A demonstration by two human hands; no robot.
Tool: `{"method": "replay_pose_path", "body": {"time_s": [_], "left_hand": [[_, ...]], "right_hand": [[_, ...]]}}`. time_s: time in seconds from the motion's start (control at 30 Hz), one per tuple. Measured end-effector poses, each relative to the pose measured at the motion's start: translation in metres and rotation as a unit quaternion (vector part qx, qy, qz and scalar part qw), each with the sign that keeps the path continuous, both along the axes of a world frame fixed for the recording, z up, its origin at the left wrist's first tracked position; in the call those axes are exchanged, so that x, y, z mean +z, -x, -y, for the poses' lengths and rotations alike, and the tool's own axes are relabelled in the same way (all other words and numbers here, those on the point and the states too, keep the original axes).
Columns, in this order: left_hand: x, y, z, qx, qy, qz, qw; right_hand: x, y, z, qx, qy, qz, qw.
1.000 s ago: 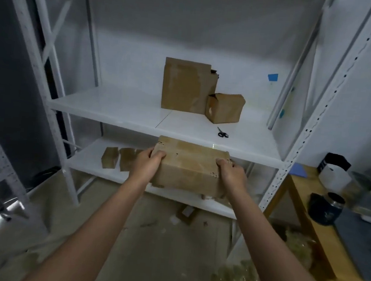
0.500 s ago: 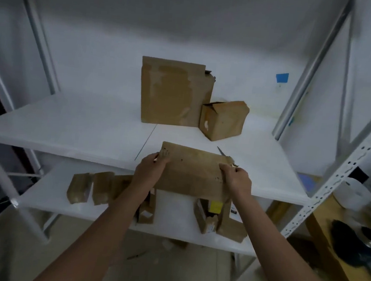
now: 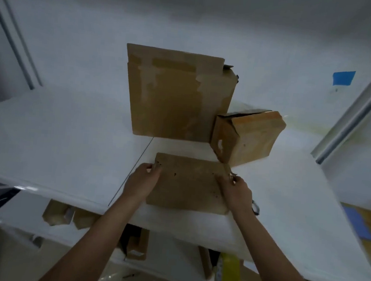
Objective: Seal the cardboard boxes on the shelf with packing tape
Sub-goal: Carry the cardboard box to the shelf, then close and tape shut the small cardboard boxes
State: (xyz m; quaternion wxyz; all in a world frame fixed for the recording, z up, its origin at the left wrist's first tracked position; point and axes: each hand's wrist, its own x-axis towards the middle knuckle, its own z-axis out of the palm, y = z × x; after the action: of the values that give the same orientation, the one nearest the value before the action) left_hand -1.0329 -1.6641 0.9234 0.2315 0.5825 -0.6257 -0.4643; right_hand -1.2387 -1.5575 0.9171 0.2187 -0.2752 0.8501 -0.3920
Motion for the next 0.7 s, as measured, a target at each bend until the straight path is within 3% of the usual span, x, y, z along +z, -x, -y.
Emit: {"method": "replay_pose_path", "body": {"time_s": [0.23,0.47,0.7], "left_hand": [[-0.014,-0.001,0.066,-0.073,-0.001,0.079,0.994],[-0.047,-0.019,0.094,-0.142,-0.086,-0.098,0.981],[-0.053,-0.023,0.094,-0.152,-0.068,-0.102,0.981]], "right_hand": [[-0.013,0.013,0.038,0.007,-0.027,0.003,1.000],[-0.023,0.011,0.041,0.004,-0.012,0.029,0.999],[-0.030,0.007,0.040,-0.011,0.022,0.049,0.998]]}}
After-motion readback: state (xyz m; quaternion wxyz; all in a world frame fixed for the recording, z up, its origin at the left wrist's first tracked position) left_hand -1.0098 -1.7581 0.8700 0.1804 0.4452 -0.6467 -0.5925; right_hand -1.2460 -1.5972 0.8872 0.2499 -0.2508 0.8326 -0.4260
